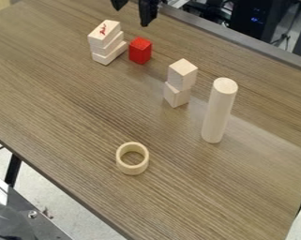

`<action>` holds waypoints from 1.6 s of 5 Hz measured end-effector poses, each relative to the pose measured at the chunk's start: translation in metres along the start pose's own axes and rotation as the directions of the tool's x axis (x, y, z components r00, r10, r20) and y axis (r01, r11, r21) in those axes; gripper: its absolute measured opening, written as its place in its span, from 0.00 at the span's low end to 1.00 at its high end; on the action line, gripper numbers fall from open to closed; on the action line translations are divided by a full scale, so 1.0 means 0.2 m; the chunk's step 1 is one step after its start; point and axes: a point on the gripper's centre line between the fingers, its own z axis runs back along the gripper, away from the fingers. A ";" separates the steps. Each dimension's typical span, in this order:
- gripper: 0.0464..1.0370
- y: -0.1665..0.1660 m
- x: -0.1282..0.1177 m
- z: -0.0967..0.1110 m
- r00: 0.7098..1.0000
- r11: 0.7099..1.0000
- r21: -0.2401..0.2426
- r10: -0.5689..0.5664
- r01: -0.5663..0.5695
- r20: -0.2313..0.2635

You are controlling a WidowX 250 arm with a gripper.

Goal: Take the cube off of the other cube and put it on top of the red object

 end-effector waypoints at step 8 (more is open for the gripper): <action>0.96 -0.52 -0.03 0.07 0.952 0.937 -0.176 -0.306 0.301 -0.003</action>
